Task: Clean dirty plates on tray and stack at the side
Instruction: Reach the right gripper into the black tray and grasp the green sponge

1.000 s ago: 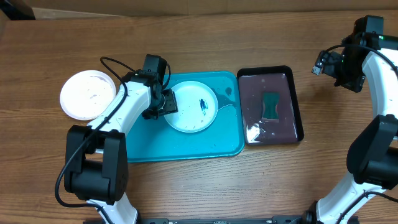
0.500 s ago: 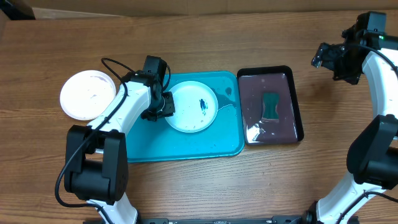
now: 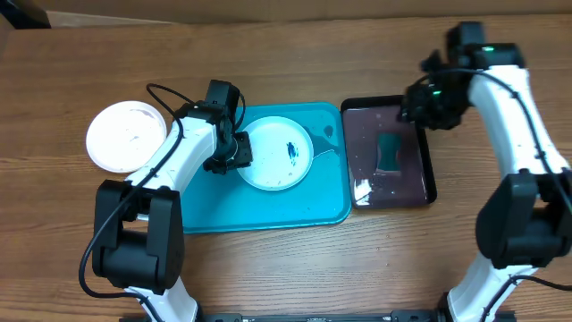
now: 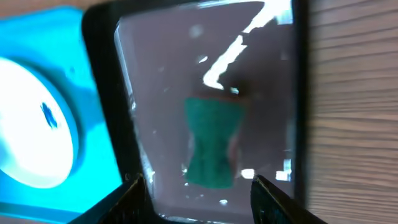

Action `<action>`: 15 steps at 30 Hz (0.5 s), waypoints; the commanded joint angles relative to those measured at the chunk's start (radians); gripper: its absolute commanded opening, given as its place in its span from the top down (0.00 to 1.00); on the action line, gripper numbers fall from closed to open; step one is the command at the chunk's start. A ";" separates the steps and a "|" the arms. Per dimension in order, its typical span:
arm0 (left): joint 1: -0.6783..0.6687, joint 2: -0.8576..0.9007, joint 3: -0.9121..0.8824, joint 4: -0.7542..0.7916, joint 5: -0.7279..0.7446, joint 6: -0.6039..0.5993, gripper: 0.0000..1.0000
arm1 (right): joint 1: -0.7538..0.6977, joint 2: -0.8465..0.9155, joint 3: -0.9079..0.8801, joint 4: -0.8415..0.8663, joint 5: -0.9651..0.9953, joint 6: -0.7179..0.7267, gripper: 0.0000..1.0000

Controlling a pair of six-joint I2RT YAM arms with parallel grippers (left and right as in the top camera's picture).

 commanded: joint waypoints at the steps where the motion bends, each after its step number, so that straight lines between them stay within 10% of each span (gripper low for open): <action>1: -0.006 0.015 0.013 0.002 0.018 -0.008 0.61 | 0.091 -0.036 -0.064 0.014 0.185 0.050 0.43; 15: -0.006 0.015 0.013 -0.008 0.019 -0.007 0.60 | 0.182 -0.026 -0.431 0.344 0.270 0.122 0.33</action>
